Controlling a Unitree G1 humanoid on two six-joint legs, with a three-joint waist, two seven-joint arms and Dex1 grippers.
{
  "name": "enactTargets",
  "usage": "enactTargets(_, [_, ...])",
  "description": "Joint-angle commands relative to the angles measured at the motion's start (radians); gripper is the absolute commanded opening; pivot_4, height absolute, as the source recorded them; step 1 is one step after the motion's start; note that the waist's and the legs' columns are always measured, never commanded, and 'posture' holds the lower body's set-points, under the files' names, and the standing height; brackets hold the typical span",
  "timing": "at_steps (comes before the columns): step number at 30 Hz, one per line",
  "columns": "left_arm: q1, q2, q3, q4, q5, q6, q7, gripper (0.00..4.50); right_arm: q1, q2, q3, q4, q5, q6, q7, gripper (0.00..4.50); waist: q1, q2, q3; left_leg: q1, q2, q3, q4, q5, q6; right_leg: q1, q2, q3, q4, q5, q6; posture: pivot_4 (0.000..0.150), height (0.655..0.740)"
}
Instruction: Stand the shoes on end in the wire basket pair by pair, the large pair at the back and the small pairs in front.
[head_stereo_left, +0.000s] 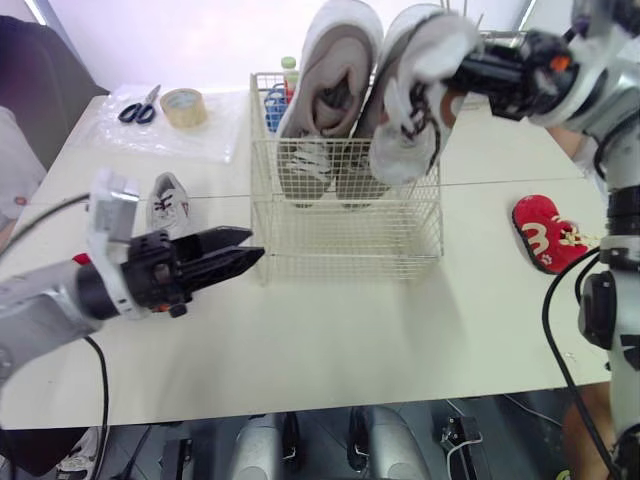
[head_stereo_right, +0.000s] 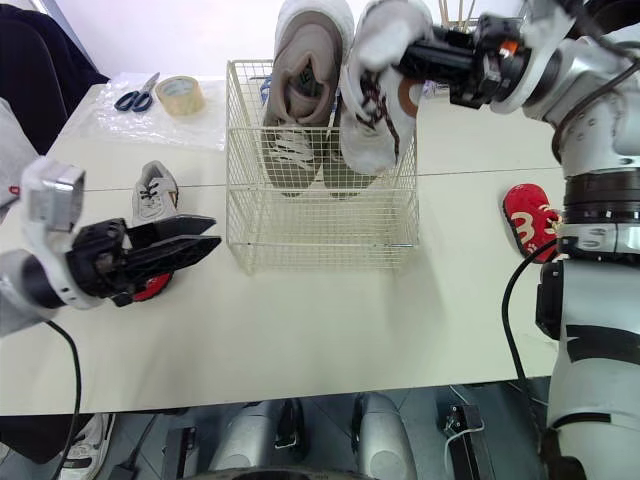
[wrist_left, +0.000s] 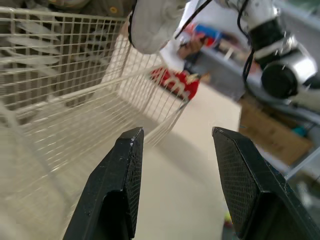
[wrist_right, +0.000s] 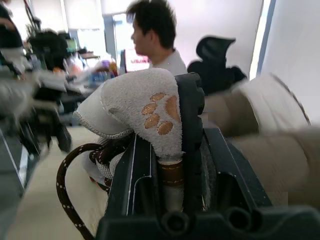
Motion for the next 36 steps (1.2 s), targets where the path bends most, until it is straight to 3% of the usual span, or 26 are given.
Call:
enactTargets(1, [-0.041,0.046,0.050,-0.037,-0.030,-0.009,0.041,2.21,-0.060,0.037,-0.029,0.089,-0.086,-0.146,0.034,0.54,0.000,0.001,0.001,0.000,0.000,0.000,0.000,0.000,0.000,0.000,0.000,0.000,0.000,0.000,0.000,0.150,0.7400])
enactTargets(6, [-0.052,0.038,0.007,-0.097,-0.052,-0.031,0.131,2.21,-0.062,0.082,-0.046,0.161,-0.146,-0.223,0.054,0.54,-0.001,0.001,0.001,0.000,0.000,0.000,0.000,0.000,-0.001,0.000,0.000,0.002,0.000,0.000,0.000,0.150,0.7400])
enactTargets(10, [-0.024,-0.004,-0.028,-0.136,-0.070,-0.051,0.183,2.21,-0.037,0.091,-0.046,0.168,-0.161,-0.173,0.096,0.54,-0.001,0.001,0.001,0.001,0.000,0.000,0.000,0.000,-0.001,0.001,0.000,0.002,0.001,0.000,0.000,0.150,0.7400])
enactTargets(17, [0.020,-0.041,-0.040,-0.135,-0.049,-0.063,0.179,2.21,0.047,0.093,-0.073,0.081,-0.146,-0.065,0.105,0.54,0.000,0.001,0.001,0.002,0.000,0.000,0.001,0.001,-0.002,0.001,0.000,0.002,0.001,0.000,-0.001,0.150,0.7400])
enactTargets(23, [0.010,-0.069,-0.066,-0.109,-0.019,-0.070,0.162,2.21,0.151,0.106,-0.056,-0.003,-0.195,-0.101,0.064,0.54,0.005,0.002,0.001,0.001,0.000,0.000,0.001,0.001,-0.001,0.001,0.000,0.002,0.001,0.000,0.000,0.150,0.7400])
enactTargets(30, [0.008,-0.084,-0.091,-0.082,0.019,-0.068,0.122,2.26,0.163,0.080,-0.080,-0.004,-0.214,-0.076,0.038,3.93,0.003,0.001,0.001,0.001,0.000,0.000,0.001,0.001,-0.001,0.001,0.001,0.001,0.001,0.000,0.000,0.150,0.7400])
enactTargets(36, [0.030,-0.095,-0.079,-0.082,0.032,-0.067,0.111,2.26,0.217,0.001,-0.117,-0.159,-0.165,0.074,0.024,3.93,0.006,0.001,0.001,0.001,0.000,0.000,0.001,0.001,-0.002,0.001,0.000,0.001,0.001,0.000,0.000,0.150,0.7400])
